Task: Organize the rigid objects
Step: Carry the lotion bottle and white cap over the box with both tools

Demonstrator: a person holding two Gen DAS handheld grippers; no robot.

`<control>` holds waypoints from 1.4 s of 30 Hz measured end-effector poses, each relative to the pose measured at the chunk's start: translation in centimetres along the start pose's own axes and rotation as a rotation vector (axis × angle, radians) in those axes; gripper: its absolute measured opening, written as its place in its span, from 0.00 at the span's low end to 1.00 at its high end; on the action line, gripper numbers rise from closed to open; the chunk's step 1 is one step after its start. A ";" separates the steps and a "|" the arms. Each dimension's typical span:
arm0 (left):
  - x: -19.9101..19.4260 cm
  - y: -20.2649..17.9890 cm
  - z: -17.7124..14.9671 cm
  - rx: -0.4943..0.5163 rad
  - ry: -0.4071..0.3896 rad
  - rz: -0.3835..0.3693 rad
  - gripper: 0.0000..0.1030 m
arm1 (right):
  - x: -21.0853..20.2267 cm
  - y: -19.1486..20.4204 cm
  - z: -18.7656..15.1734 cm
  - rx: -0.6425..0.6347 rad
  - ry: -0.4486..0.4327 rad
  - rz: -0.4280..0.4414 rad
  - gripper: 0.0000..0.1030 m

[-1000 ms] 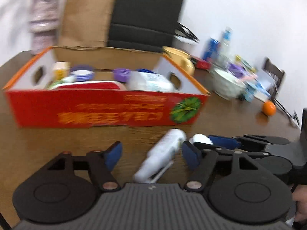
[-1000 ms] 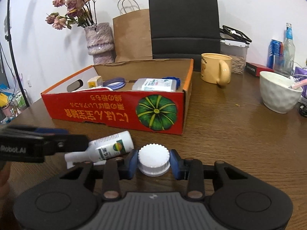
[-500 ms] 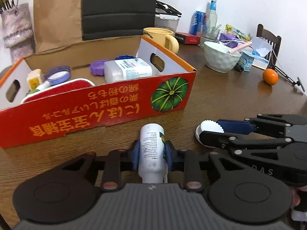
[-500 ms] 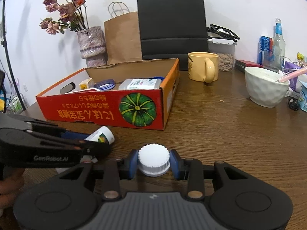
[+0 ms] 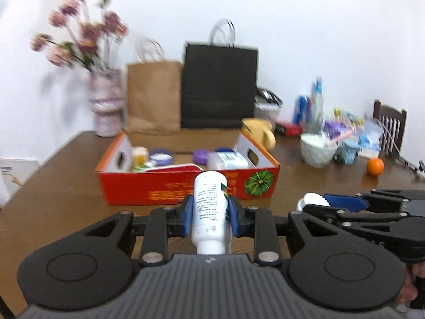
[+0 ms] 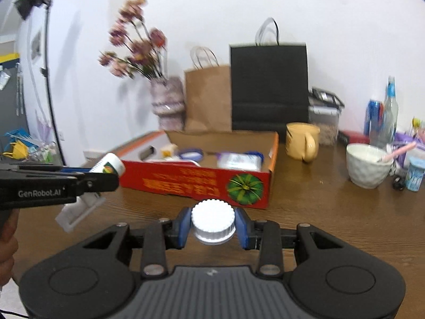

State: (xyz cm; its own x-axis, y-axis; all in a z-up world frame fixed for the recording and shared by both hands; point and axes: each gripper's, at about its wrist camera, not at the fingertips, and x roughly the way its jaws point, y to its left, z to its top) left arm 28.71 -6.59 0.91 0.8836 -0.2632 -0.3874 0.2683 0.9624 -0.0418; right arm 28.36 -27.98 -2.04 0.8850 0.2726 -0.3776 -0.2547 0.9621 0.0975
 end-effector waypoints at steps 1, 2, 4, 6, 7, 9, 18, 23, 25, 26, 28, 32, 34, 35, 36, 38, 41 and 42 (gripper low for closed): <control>-1.5 0.2 -0.3 -0.011 -0.016 0.008 0.27 | -1.0 0.5 0.0 -0.002 -0.011 0.004 0.34; -3.0 0.3 -0.7 -0.020 -0.031 0.022 0.27 | -2.1 1.1 -0.2 -0.004 -0.028 0.007 0.34; -5.4 0.3 -1.5 -0.021 -0.056 0.061 0.27 | -4.2 2.3 -0.7 -0.010 -0.071 0.007 0.34; -7.5 0.1 -2.5 -0.026 -0.077 0.096 0.27 | -6.1 3.3 -1.3 -0.008 -0.108 0.002 0.34; -8.6 0.2 -2.9 -0.037 -0.087 0.104 0.27 | -6.8 3.7 -1.7 -0.006 -0.115 -0.001 0.34; -10.5 0.3 -3.8 -0.054 -0.111 0.104 0.27 | -8.4 4.7 -2.4 -0.007 -0.128 -0.008 0.34; -16.6 0.4 -7.1 -0.049 -0.188 0.124 0.27 | -13.9 8.5 -5.5 -0.030 -0.176 -0.029 0.34; -17.9 0.6 -7.1 -0.058 -0.214 0.120 0.27 | -14.7 9.4 -5.5 -0.036 -0.197 -0.036 0.34; -18.0 0.7 -7.1 -0.059 -0.217 0.114 0.27 | -14.8 9.4 -5.3 -0.037 -0.202 -0.036 0.34; -17.9 0.7 -7.1 -0.058 -0.217 0.110 0.27 | -14.7 9.4 -5.3 -0.035 -0.201 -0.037 0.34; -17.5 0.9 -7.0 -0.058 -0.209 0.108 0.27 | -14.6 9.2 -5.1 -0.032 -0.198 -0.037 0.34; -16.7 1.4 -6.4 -0.070 -0.199 0.110 0.27 | -13.8 8.9 -4.3 -0.030 -0.198 -0.039 0.34; -16.1 1.8 -5.8 -0.067 -0.205 0.109 0.27 | -13.1 8.5 -3.5 -0.030 -0.200 -0.037 0.34; -15.6 1.9 -5.3 -0.057 -0.214 0.112 0.27 | -12.7 8.3 -3.1 -0.031 -0.203 -0.037 0.34; -15.1 2.1 -4.8 -0.050 -0.225 0.124 0.27 | -12.2 8.1 -2.5 -0.033 -0.205 -0.037 0.34; -13.8 2.6 -3.6 -0.047 -0.236 0.133 0.27 | -10.8 7.5 -1.2 -0.034 -0.207 -0.035 0.34; -11.4 3.5 -1.5 -0.046 -0.248 0.152 0.27 | -8.3 6.2 0.8 -0.006 -0.204 -0.004 0.34; -10.5 3.7 -0.8 -0.041 -0.255 0.164 0.27 | -7.4 5.8 1.5 0.009 -0.200 0.009 0.34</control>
State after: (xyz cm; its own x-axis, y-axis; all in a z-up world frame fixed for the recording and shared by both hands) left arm 20.12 -0.22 4.09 0.9831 -0.1071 -0.1488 0.1027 0.9940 -0.0367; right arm 20.93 -24.44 2.70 0.9426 0.2771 -0.1863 -0.2606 0.9593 0.1086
